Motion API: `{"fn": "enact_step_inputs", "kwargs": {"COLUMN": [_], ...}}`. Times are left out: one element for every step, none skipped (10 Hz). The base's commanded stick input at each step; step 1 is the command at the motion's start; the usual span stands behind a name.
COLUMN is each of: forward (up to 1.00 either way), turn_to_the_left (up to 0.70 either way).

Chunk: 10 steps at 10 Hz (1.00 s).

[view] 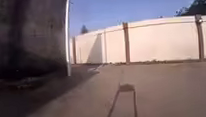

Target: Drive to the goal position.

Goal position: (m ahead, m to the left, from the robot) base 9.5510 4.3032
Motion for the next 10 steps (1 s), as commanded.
{"fn": "enact_step_inputs", "kwargs": {"forward": [1.00,1.00,1.00,1.00,1.00,1.00,1.00,1.00,1.00,1.00], "turn_to_the_left": [0.27,0.27,0.10,0.00,0.00,0.00,0.00,0.00,0.00,0.00]}}
